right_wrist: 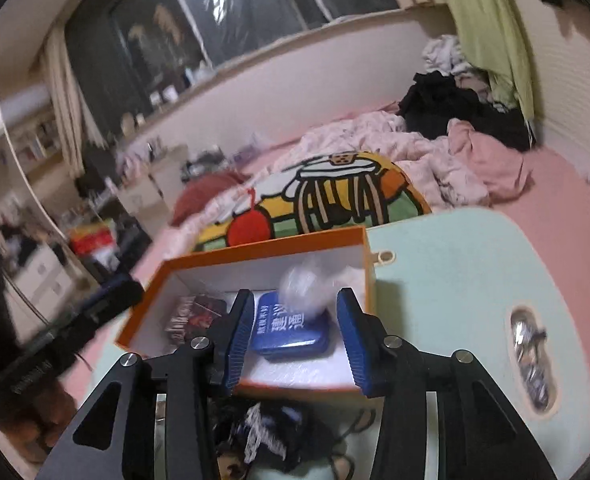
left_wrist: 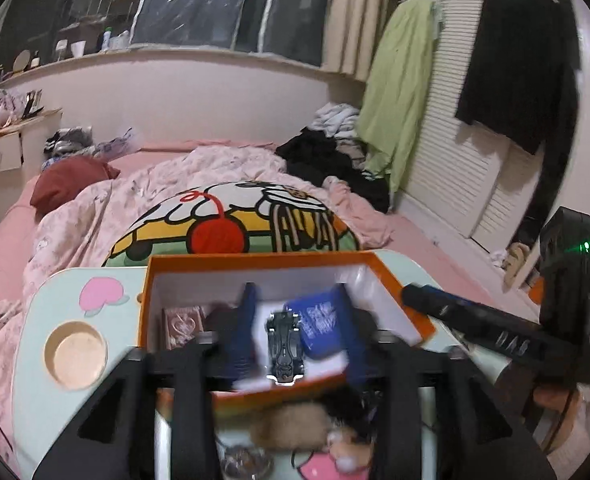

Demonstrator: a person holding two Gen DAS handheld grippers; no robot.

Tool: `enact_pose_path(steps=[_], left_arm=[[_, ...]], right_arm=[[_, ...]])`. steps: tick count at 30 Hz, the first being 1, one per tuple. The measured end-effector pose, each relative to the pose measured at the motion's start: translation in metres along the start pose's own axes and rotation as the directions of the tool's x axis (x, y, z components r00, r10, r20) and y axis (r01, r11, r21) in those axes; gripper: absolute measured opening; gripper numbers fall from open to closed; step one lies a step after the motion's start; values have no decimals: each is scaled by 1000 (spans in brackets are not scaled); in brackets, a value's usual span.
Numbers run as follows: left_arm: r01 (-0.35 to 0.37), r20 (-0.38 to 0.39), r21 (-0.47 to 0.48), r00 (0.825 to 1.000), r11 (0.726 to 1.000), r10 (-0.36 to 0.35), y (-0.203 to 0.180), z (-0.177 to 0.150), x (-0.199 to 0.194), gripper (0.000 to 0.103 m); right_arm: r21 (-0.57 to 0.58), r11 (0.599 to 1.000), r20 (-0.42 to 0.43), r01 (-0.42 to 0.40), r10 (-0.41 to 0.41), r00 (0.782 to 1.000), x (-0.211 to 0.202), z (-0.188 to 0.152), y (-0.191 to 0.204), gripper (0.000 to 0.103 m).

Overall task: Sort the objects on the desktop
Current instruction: 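Drop the toy car and plastic bag into the orange box with both grippers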

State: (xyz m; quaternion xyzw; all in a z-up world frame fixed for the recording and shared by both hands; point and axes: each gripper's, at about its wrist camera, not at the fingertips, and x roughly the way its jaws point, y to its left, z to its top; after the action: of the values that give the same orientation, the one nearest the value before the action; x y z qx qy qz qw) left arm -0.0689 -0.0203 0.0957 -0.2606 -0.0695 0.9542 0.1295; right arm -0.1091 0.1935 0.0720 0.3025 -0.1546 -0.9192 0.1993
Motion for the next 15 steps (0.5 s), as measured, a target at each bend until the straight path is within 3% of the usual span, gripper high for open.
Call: enact_pose_path(steps=[1,5,8,11,15], left_arm=[[-13,19,20,1000,1000,13,-2,-6,-8,71],[-43,21,76,999,996,42,-9,-27,-32,72],[-14,-51,64,999,998,17,-10,-46,-42,83],[-28,-138,77,990,997,38,-11,-73,-47,83],[-93,-275,111,954,989,121,-8,-116,-29,84]], right_arm=[[1,1000,10,6,-6,1000,-9,-7,-3,47],[-50,998,6,29,-29,1000,-33,-37,2,56],[-111,993,-46,30,-36,998,-39,-63,13,65],[-183,981,-85,67,-84,993,-35,-89,24,76],[-271,955,-207,121,-180,962,-13,-114,29,82]])
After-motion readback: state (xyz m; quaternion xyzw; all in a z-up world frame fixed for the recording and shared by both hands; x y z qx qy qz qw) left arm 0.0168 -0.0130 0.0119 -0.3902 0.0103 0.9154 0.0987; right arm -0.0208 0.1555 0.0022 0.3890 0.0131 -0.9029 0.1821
